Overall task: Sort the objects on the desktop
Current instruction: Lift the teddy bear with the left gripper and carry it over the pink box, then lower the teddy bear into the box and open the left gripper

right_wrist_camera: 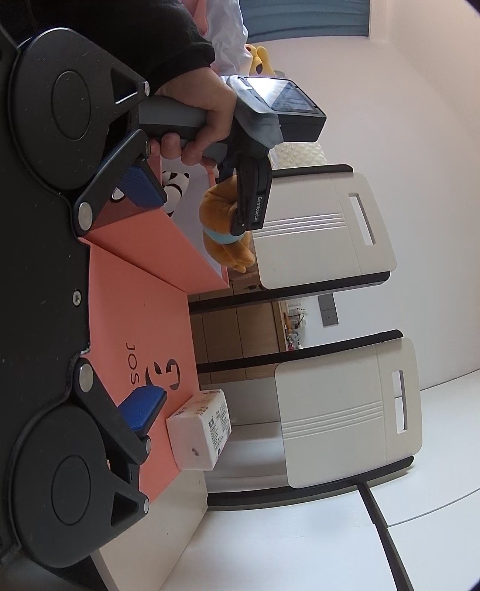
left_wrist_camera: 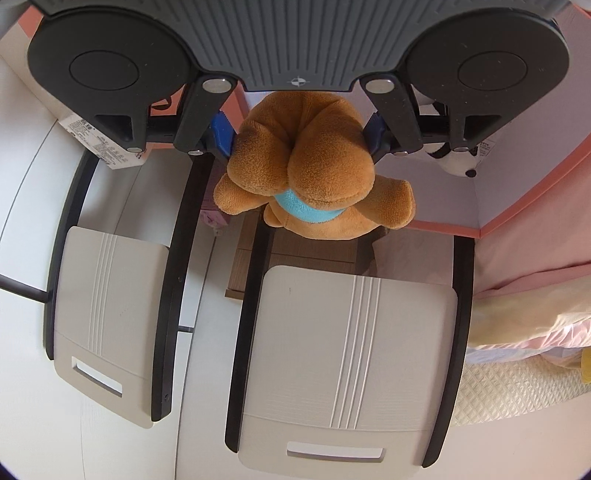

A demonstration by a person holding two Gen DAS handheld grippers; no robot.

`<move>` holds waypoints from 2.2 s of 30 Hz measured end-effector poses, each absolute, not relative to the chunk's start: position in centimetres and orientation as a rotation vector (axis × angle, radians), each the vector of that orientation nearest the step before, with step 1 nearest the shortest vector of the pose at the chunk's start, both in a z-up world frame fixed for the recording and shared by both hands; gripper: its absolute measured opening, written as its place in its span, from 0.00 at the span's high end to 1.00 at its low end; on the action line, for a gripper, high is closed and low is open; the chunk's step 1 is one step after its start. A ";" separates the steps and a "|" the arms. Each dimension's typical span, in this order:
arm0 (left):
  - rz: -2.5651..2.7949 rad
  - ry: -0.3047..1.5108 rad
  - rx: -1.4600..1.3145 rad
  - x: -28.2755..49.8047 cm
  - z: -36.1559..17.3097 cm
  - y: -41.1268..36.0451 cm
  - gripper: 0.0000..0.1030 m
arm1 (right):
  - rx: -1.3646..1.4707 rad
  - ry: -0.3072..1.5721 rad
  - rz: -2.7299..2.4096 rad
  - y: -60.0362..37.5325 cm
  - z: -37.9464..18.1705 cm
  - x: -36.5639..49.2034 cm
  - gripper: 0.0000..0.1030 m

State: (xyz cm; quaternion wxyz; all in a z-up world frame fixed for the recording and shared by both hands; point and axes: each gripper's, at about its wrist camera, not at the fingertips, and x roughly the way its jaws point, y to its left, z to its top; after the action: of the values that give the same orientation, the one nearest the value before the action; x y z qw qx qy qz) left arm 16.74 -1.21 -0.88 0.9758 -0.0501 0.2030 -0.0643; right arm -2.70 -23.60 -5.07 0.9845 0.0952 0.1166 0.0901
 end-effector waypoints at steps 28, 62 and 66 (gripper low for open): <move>-0.144 0.364 -0.071 13.3 -1.8 -0.5 0.08 | 0.193 0.246 0.160 -23.7 -5.3 -2.5 0.01; -0.153 0.247 -0.071 2.5 -3.8 5.7 0.07 | 0.161 0.178 0.091 -20.4 -4.8 -1.6 0.01; -0.125 0.218 -0.096 1.8 -3.4 7.5 0.07 | 0.178 0.159 0.093 -20.3 -4.7 -1.4 0.01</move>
State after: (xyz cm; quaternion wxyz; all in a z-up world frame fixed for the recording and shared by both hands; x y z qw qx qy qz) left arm 1.84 7.51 -3.39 0.9910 -0.0478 0.1086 -0.0621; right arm -1.41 -20.33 -4.69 0.9918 0.0888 0.0794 0.0465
